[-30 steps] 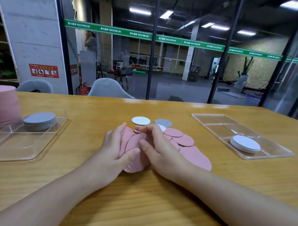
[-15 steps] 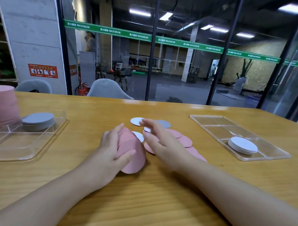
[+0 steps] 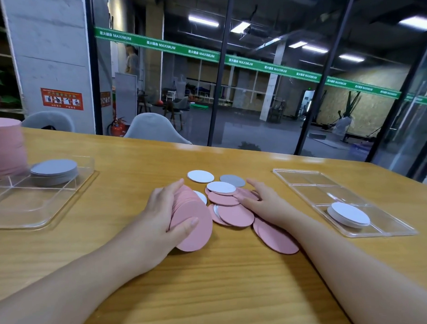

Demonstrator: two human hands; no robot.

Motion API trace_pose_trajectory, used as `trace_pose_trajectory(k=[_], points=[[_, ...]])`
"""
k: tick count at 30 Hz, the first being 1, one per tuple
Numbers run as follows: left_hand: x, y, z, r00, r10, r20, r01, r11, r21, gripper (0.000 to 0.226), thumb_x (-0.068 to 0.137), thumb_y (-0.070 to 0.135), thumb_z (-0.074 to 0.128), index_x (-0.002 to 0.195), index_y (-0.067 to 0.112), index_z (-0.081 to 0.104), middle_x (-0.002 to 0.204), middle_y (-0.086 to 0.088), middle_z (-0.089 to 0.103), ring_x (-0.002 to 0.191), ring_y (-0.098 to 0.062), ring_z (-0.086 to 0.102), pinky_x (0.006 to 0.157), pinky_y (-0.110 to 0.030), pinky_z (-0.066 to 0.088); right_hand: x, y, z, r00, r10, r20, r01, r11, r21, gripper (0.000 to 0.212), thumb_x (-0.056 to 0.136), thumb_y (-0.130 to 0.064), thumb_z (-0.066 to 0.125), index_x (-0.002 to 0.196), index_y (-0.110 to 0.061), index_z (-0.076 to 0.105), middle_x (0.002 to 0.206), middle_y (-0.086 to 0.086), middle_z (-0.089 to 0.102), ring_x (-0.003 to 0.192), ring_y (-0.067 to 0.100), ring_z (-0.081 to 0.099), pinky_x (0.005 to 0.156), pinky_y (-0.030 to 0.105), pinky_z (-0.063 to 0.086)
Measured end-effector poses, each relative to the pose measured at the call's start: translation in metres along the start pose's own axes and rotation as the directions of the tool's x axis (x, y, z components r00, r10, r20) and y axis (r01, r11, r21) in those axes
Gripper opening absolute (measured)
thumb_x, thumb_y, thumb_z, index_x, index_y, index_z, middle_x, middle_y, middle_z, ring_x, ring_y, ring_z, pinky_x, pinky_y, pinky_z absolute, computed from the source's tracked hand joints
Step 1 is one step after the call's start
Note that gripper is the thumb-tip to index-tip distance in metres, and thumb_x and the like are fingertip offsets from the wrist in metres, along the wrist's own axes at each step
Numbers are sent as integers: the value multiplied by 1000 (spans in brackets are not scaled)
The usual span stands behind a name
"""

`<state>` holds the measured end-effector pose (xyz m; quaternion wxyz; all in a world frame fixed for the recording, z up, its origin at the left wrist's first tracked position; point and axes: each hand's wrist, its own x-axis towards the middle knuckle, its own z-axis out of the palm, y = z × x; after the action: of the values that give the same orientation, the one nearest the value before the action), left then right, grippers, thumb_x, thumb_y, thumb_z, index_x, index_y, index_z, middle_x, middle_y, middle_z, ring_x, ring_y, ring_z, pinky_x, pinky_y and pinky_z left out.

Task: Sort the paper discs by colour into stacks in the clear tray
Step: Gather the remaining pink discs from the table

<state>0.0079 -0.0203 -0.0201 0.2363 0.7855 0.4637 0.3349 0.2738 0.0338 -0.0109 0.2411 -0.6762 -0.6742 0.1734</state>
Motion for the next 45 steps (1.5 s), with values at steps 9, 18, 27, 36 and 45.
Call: trace_pose_trajectory(k=[9,18,27,36,45], points=[[-1,-1,1,1000,-1,-10,1,1000,6,75,88,49,50,145,40,3,135,19,20,117,2,33,92,-17,28,-2,-10,-8,995,-34,97,31,999,32,33,92,-45,52,123,-35,59,118,-17,61,103,6,55,83,23,41],[-1,0,1,1000,3,-8,-3,1000,-4,76,89,46,51,146,39,2,135,21,19,117,3,31,93,-15,26,14,-37,-29,979,-6,204,97,894,-437,37,91,-46,54,119,-23,62,115,-1,64,103,19,55,84,32,43],[0,-1,0,1000,11,-3,-11,1000,2,74,89,47,50,145,40,3,134,21,19,117,5,31,93,-15,26,16,-45,-13,962,-215,171,267,592,-760,23,100,-28,31,107,-14,49,70,2,44,68,25,46,56,33,33],[0,-1,1,1000,7,2,-7,1000,2,74,89,48,50,145,40,2,132,22,19,117,3,33,93,-16,27,19,-27,-2,939,-342,35,256,627,-735,15,94,-21,42,106,-20,51,74,1,50,71,27,51,57,34,37],[1,-1,0,1000,28,5,-28,1000,3,75,89,47,51,146,38,3,137,19,18,116,6,28,94,-14,24,-26,-11,-17,891,-404,-208,319,882,-348,20,91,-18,55,109,-27,59,87,-12,66,77,14,54,63,27,38]])
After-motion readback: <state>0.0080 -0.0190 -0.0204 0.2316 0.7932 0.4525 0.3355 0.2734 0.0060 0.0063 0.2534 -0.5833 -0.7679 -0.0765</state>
